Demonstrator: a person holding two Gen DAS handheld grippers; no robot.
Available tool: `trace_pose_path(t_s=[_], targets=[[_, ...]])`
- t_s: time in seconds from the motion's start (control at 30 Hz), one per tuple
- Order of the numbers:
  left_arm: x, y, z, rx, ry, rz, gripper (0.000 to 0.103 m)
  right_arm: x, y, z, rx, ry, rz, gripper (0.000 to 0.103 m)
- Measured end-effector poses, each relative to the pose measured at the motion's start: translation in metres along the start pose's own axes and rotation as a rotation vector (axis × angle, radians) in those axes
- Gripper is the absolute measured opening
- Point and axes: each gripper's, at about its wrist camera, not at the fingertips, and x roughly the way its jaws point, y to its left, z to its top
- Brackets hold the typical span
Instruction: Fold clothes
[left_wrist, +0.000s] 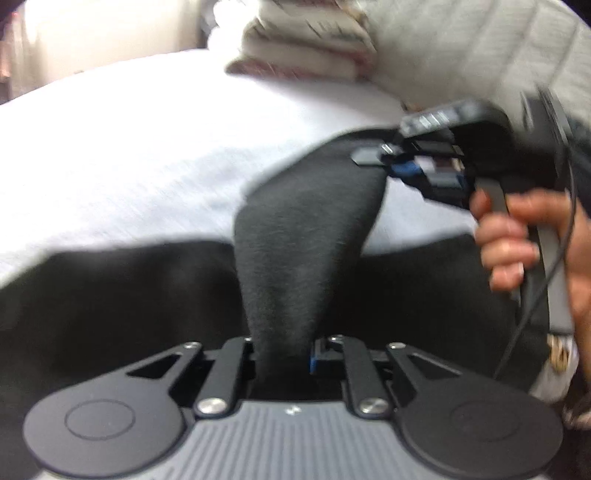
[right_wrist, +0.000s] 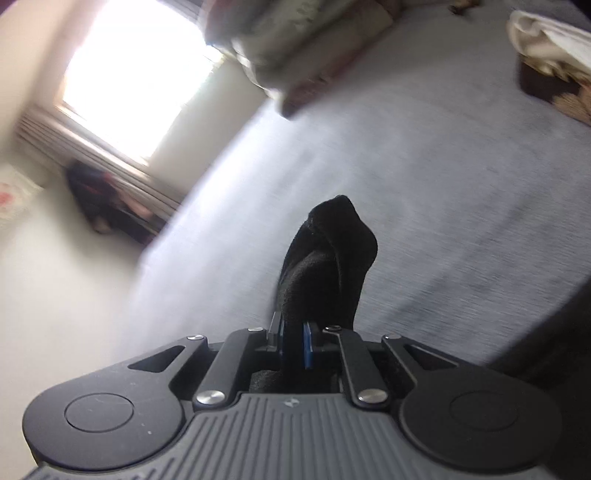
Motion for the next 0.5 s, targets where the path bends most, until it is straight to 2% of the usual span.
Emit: trace_pose_path(t_s=[0.17,0.3,0.4,0.5], targets=[[-0.065,0.016,0.025,-0.024,-0.144,0.049,0.012,-0.025,0.032,0.004,-0.030,-0.097,0.225,0.011],[-0.113,0.019,0.034,-0.026,-0.227,0.061,0.012,-0.044,0.051,0.005,-0.049,-0.161,0.378,0.011],[-0.138,0.012,0.035,-0.005,-0.269,0.070,0.012,-0.060,0.063,0.005,-0.060,-0.191,0.456,0.011],[-0.145,0.008,0.034,0.011,-0.261,0.046,0.012,-0.073,0.067,0.008,-0.077,-0.203,0.480,0.011]])
